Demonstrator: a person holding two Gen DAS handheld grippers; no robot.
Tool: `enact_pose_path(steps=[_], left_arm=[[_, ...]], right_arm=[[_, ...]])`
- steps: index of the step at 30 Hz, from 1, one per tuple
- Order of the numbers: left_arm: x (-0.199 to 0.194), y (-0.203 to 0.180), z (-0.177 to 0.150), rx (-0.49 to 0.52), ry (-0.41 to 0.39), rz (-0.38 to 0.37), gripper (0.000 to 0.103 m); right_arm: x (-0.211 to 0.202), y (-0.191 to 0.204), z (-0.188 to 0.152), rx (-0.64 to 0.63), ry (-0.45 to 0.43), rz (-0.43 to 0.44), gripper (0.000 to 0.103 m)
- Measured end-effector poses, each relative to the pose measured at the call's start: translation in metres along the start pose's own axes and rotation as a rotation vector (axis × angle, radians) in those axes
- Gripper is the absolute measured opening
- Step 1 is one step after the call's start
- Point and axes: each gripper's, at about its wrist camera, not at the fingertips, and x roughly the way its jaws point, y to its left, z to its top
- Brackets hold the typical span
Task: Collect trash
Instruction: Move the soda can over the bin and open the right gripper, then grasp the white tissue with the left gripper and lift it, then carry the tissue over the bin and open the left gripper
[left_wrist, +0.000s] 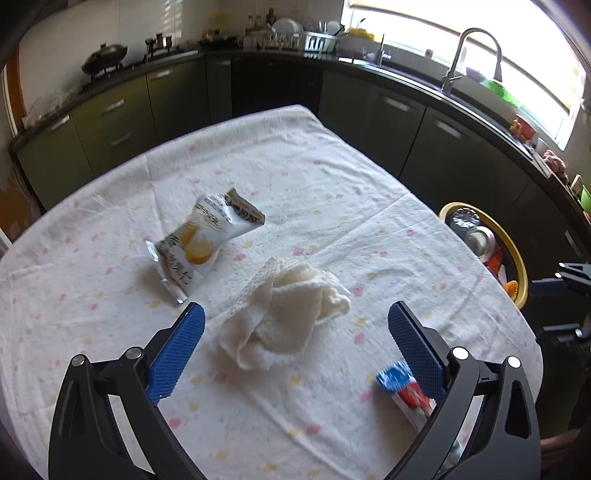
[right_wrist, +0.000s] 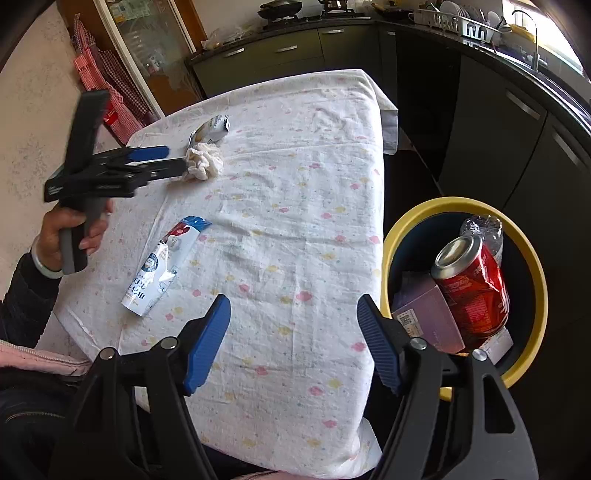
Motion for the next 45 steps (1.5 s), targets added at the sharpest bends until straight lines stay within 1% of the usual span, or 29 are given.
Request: enact_pose_path(steps=[1,4,7,9,13,15,16,18,20,23,27,30,32,35,38,41,45], left_arm=[[0.005,0.001,0.001,-0.007,0.008,-0.002,0.097],[0.016,0.002,0.004,-0.019,0.021,0.003,0.091],[0.025,0.003,0.005,-0.032,0.040,0.009,0.081],[0.029,0.003,0.005,-0.037,0.051,0.014,0.070],[0.028,0.002,0.004,-0.036,0.046,0.032,0.056],[0.025,0.002,0.004,-0.037,0.040,0.036,0.043],[0.024,0.003,0.003,-0.041,0.039,0.032,0.041],[0.021,0.004,0.001,-0.044,0.042,0.022,0.032],[0.016,0.003,-0.001,-0.037,0.038,0.023,0.028],[0.005,-0.001,-0.004,-0.021,0.018,0.027,0.026],[-0.019,-0.013,-0.004,0.014,-0.024,0.046,0.026],[-0.034,-0.022,-0.002,0.032,-0.041,0.032,0.026],[-0.044,-0.031,0.000,0.051,-0.052,0.019,0.026],[-0.057,-0.051,0.004,0.093,-0.071,-0.015,0.026],[-0.062,-0.075,0.013,0.121,-0.077,-0.076,0.026],[-0.060,-0.103,0.025,0.149,-0.060,-0.148,0.026],[-0.049,-0.141,0.042,0.198,-0.030,-0.203,0.026]], right_arm=[[0.000,0.000,0.000,0.001,-0.001,0.002,0.068],[0.002,-0.001,0.000,0.006,-0.003,0.007,0.069],[0.003,-0.002,0.001,0.009,-0.002,0.009,0.069],[0.004,-0.002,0.000,0.009,-0.001,0.009,0.069],[0.004,-0.003,0.000,0.010,-0.002,0.005,0.069],[0.005,-0.003,-0.001,0.011,0.000,0.003,0.069],[0.005,-0.003,-0.001,0.013,0.001,0.004,0.069],[0.005,-0.002,-0.002,0.013,0.002,0.004,0.069],[0.004,-0.002,-0.003,0.013,-0.001,0.004,0.069],[0.002,-0.001,-0.004,0.016,-0.006,0.002,0.069],[-0.004,-0.001,-0.006,0.022,-0.021,-0.007,0.069],[-0.011,-0.004,-0.012,0.035,-0.035,-0.033,0.069],[-0.016,-0.009,-0.019,0.057,-0.044,-0.072,0.069],[-0.023,-0.020,-0.032,0.096,-0.051,-0.121,0.070],[-0.030,-0.034,-0.042,0.144,-0.064,-0.136,0.071],[-0.036,-0.046,-0.050,0.182,-0.082,-0.140,0.071],[-0.041,-0.057,-0.060,0.212,-0.099,-0.139,0.071]])
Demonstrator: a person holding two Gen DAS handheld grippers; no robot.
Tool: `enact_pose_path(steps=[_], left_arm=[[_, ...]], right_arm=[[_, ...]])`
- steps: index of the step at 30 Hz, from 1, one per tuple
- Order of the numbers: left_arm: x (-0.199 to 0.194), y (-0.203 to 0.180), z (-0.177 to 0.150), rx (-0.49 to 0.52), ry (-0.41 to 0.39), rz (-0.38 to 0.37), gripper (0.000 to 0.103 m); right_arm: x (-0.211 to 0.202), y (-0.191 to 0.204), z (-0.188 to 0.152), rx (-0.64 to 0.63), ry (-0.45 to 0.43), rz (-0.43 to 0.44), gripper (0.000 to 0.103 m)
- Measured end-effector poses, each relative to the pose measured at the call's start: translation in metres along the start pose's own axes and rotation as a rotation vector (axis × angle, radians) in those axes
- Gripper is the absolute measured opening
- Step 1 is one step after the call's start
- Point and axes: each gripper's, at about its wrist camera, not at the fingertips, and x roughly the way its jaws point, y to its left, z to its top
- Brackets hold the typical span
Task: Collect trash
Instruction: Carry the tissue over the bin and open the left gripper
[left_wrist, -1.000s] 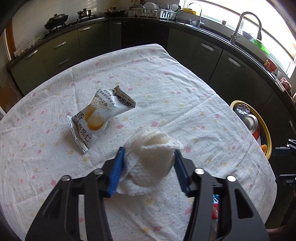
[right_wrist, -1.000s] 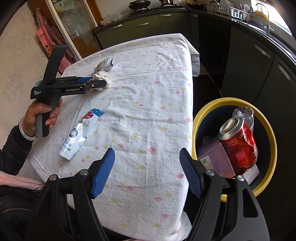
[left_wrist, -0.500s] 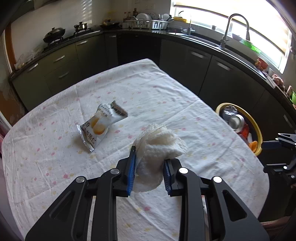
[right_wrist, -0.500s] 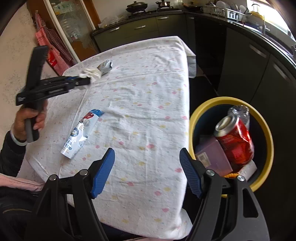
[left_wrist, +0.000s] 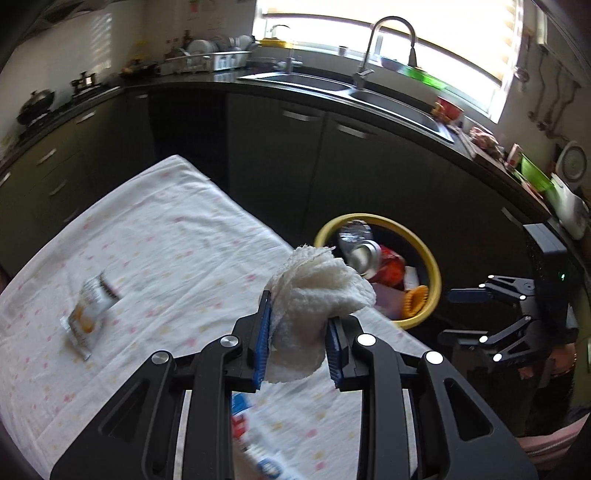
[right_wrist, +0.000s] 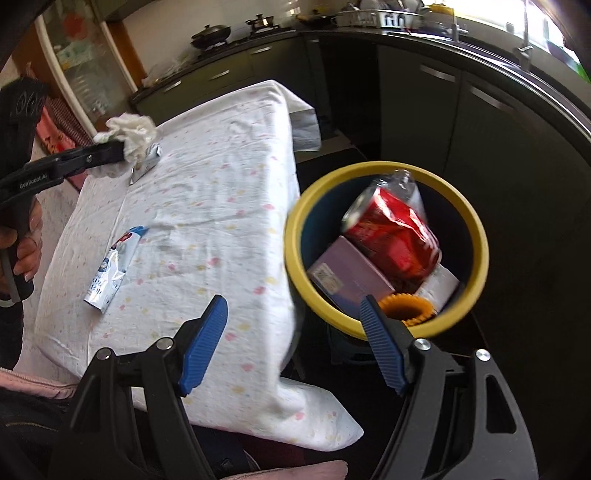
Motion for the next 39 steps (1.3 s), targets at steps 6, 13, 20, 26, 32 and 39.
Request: enact_pose_path(steps=[6,13,20,26,32,39], left_arm=[[0.046,-0.046,0.035,0.062,0.058,-0.070,0.026],[0.119,-0.073,0.058,0.026,0.176,-0.126,0.027],[0.167,-0.084,0.062,-0.050,0.239,-0.173,0.032],[0.173,-0.081,0.068,-0.094,0.219,-0.170,0.064],[0.153,-0.078,0.075,-0.093,0.174,-0.157,0.067],[0.097,-0.073,0.072,-0.101,0.076,-0.173,0.075]], right_arm=[[-0.006,-0.021,-0.011,0.044,-0.013,-0.006,0.071],[-0.014,-0.044,-0.024,0.096,-0.025,-0.011,0.071],[-0.016,-0.058,-0.031,0.126,-0.026,-0.007,0.071],[-0.020,-0.062,-0.035,0.135,-0.039,-0.002,0.072],[-0.023,-0.062,-0.038,0.137,-0.045,0.000,0.072],[-0.025,-0.052,-0.036,0.115,-0.051,0.000,0.072]])
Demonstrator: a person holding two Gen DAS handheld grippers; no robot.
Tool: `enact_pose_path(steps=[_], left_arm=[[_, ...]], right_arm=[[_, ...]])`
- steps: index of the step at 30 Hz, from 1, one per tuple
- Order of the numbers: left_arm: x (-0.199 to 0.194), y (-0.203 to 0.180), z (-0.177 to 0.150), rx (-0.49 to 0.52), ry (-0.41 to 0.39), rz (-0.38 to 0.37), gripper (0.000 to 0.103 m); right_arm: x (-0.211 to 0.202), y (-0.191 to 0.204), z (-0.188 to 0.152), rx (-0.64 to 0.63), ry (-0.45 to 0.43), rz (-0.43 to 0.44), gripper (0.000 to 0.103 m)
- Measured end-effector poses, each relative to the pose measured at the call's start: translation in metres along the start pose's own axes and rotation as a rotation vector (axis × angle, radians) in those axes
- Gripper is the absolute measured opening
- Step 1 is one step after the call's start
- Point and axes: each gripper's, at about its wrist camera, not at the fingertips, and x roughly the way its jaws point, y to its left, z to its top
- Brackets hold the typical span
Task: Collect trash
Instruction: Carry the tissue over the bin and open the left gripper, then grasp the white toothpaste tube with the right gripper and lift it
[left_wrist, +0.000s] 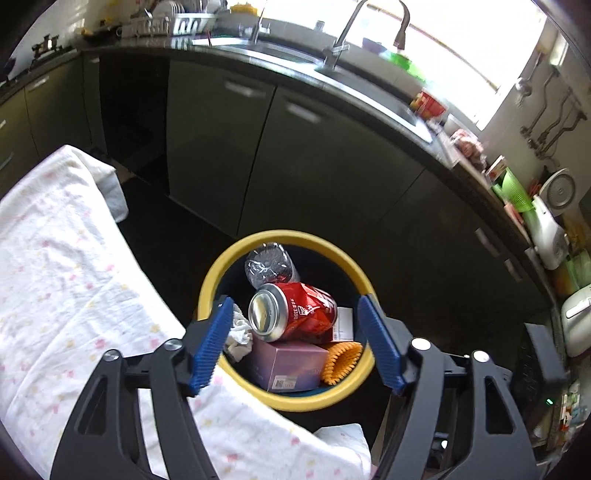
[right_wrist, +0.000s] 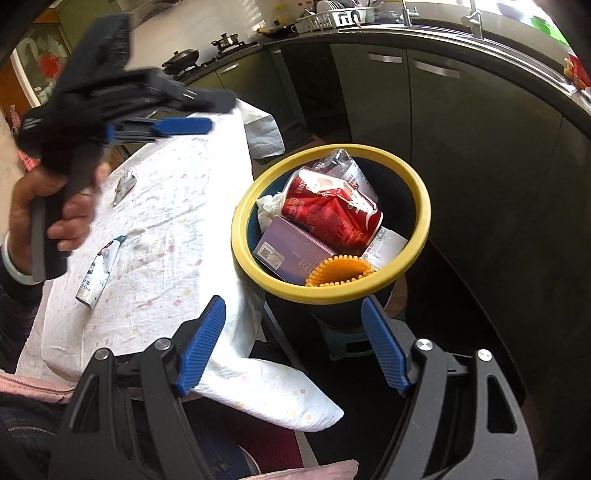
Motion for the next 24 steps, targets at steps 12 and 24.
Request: enact_pose_path(steps=[12,24], left_arm=[[-0.170,0.037,-0.085,-0.044,-0.264,0.210,0.098],[-0.273,0.116,-0.214,-0.221,-0.357,0.533,0.098]], right_arm=[[0.017,0.041,0.010,-0.092,0.033,0.013,0.075],[0.046,0.157,0.032,-0.250,0.064,0.092,0.075]])
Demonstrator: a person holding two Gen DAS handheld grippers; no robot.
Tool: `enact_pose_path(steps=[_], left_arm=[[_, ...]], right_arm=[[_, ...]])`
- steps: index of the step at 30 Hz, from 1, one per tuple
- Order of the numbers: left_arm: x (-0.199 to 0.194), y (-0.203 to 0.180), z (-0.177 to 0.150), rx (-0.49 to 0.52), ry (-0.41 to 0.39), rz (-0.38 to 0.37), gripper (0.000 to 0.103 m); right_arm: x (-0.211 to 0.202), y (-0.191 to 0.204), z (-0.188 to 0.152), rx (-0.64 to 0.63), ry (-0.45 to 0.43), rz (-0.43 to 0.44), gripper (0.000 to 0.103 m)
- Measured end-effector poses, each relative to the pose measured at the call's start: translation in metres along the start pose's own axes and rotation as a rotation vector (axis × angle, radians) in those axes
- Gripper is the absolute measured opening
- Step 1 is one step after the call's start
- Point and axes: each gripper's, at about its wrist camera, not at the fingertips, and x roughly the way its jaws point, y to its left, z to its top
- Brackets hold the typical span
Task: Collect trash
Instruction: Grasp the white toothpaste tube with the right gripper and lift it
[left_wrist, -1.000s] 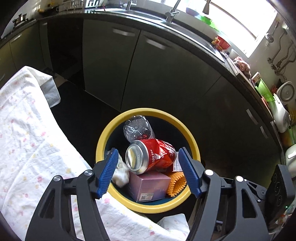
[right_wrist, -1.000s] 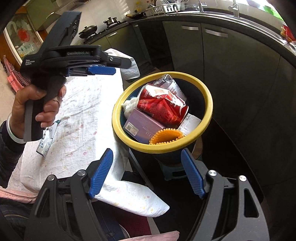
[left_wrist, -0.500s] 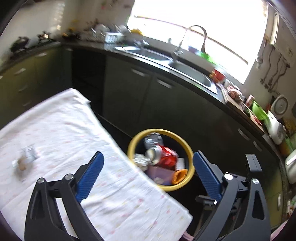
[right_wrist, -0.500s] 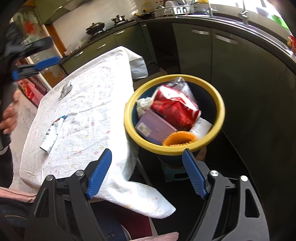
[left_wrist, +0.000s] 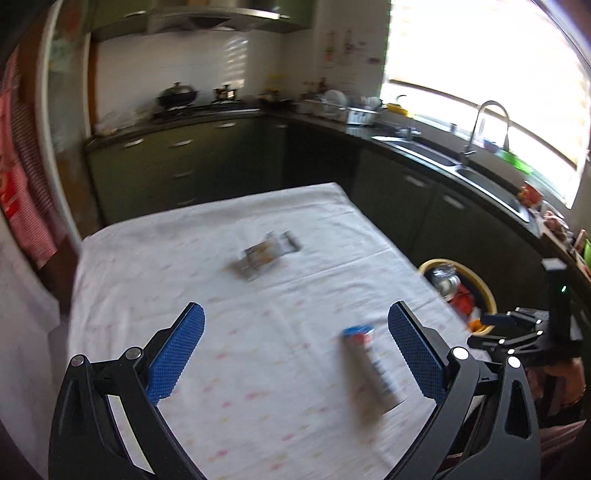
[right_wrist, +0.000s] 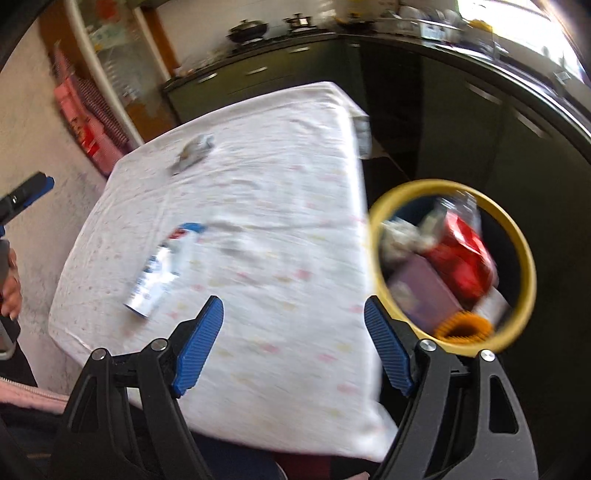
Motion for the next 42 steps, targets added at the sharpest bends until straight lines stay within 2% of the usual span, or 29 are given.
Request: enact_pose_path(steps=[4,7,9,12,17,23,27,34,38,42], left_arm=[[-0.005,0.025,-0.021,-0.019,-0.005,0.049,0.098],[-0.009,0.037,-0.031,-0.025,-0.012,0.060,0.098],[-0.010,0.041,-0.034,-0.028,-0.011,0.061,0.098],[-0.014,0.049,-0.041,-0.030,-0.009,0.052,0.098],[-0.015,0.056,-0.048,-0.025,-0.015,0.056,0.098],[-0.015,0.067,-0.049,-0.057,-0.021,0.034,0.098],[-0.013,0.067,-0.049,-0.057,-0.022,0.024,0.098],[-0.012,0.064,-0.050,-0.053,-0.027,0.009,0.098],[-0.012,0.064,-0.050,-0.057,-0.031,0.007,0.098],[-0.012,0.064,-0.050,-0.061,-0.030,0.007,0.098]], right_arm=[[0.015,0.053,0.015,-0.049,-0.003,0.042,0.073],[0.030,0.086,0.023,-0.076,0.012,0.056,0.066],[0.041,0.103,0.026,-0.091,0.029,0.031,0.059],[0.061,0.120,0.030,-0.112,0.057,-0.051,0.053],[0.082,0.123,0.035,-0.097,0.103,-0.100,0.048],[0.095,0.119,0.036,-0.082,0.135,-0.134,0.047],[0.105,0.121,0.034,-0.087,0.161,-0.146,0.041],[0.110,0.123,0.034,-0.100,0.160,-0.161,0.038],[0.110,0.122,0.034,-0.111,0.154,-0.173,0.027],[0.109,0.118,0.033,-0.102,0.146,-0.160,0.024]])
